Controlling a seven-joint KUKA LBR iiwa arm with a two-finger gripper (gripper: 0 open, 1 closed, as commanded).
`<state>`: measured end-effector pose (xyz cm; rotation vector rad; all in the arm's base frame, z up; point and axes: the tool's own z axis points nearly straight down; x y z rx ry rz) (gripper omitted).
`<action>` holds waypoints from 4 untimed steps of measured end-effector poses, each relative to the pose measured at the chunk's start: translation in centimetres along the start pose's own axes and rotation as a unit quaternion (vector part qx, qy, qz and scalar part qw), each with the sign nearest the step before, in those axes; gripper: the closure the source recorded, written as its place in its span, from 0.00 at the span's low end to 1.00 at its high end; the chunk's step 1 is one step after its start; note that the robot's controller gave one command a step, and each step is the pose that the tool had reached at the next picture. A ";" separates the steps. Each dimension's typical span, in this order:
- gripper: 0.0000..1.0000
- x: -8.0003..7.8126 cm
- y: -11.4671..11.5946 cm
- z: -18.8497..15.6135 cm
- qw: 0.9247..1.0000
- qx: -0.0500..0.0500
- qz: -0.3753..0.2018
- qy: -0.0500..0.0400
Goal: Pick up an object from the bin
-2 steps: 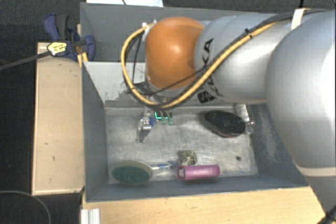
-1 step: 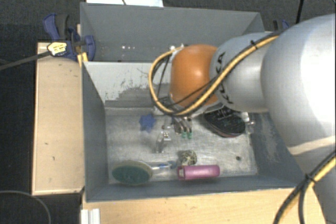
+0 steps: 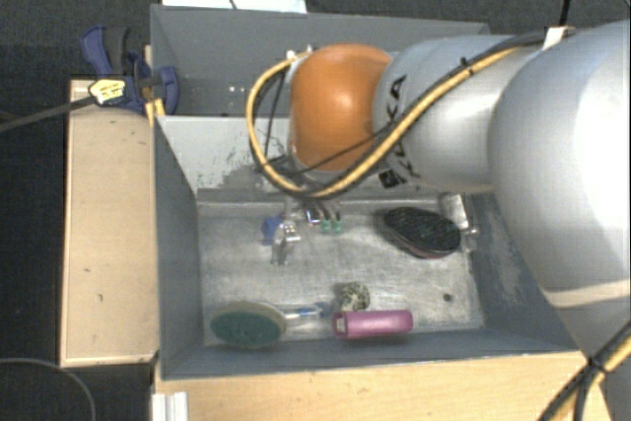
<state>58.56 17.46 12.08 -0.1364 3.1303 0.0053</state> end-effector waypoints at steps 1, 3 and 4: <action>0.00 -0.1 -4.8 4.7 0.999 0.001 0.054 0.003; 0.00 2.6 -8.9 1.4 0.996 0.003 0.088 0.004; 0.00 0.0 -7.1 -3.4 0.993 0.001 0.119 0.000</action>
Offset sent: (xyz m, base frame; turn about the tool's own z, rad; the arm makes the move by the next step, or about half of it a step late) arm 0.0047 -0.0458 -0.0473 0.1066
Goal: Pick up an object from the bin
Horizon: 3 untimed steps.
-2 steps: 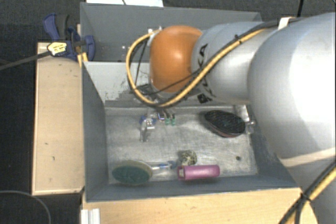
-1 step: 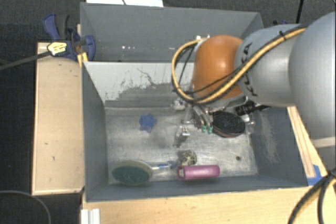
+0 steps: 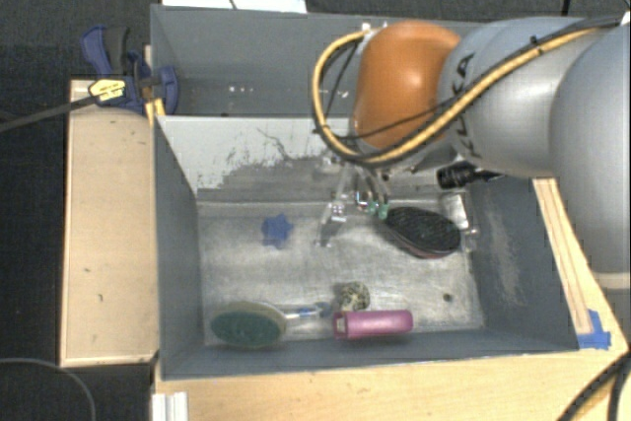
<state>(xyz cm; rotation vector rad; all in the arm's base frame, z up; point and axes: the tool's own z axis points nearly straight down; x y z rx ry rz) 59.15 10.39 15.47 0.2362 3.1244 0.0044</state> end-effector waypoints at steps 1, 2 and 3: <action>0.00 1.7 4.9 7.9 1.000 0.001 0.026 0.006; 1.00 1.4 4.7 7.3 1.000 0.001 0.029 0.003; 1.00 1.5 1.4 -6.1 1.000 0.000 0.016 -0.001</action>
Offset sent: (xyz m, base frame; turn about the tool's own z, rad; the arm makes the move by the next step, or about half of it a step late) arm -0.0070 0.0479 -0.0743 0.0567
